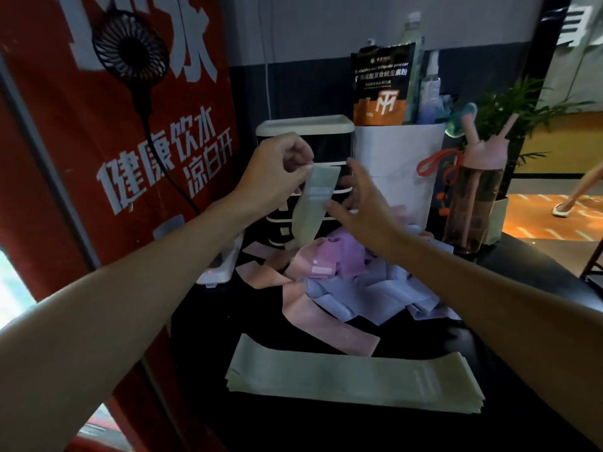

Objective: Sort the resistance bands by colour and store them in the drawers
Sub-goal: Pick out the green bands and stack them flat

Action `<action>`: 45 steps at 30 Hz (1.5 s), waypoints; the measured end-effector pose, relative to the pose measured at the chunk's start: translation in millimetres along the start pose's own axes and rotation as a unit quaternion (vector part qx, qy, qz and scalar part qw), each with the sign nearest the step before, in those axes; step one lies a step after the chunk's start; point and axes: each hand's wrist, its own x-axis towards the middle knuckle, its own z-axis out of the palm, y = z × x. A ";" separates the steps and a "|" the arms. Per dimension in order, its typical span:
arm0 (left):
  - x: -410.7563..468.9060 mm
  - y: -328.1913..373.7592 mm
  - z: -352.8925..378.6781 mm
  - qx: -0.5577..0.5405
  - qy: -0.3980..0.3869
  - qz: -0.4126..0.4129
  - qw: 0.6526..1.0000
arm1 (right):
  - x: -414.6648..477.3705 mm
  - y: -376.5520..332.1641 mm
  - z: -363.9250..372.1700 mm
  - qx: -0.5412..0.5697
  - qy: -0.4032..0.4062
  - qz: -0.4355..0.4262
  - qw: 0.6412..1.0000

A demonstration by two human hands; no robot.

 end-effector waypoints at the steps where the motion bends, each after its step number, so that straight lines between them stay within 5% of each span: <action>1: 0.1 5.4 -2.2 0.007 -0.006 0.013 1.000 | 2.1 -8.3 -2.3 0.049 0.001 0.013 0.999; 5: -6.7 19.1 -3.6 0.004 0.006 0.026 1.000 | 4.1 -32.5 -10.9 0.035 0.029 0.004 0.999; 13: -53.1 -8.6 15.4 -0.077 -0.083 -0.124 0.986 | -10.4 -61.9 -30.3 0.062 0.061 -0.020 0.996; 27: -96.9 -0.3 -4.7 -0.087 -0.140 -0.195 0.967 | -47.9 -50.2 -77.4 0.133 0.192 0.079 0.969; 34: -116.8 19.9 -37.3 -0.098 -0.330 -0.234 0.909 | -96.1 -25.9 -82.9 0.134 0.228 0.159 0.951; 41: -136.9 14.3 -45.9 -0.001 -0.297 -0.211 0.931 | -165.5 -1.2 -79.0 0.059 0.150 0.208 0.965; 45: -147.1 5.2 -48.4 0.023 -0.339 -0.217 0.915 | -191.6 7.3 -79.1 0.032 0.100 0.197 0.975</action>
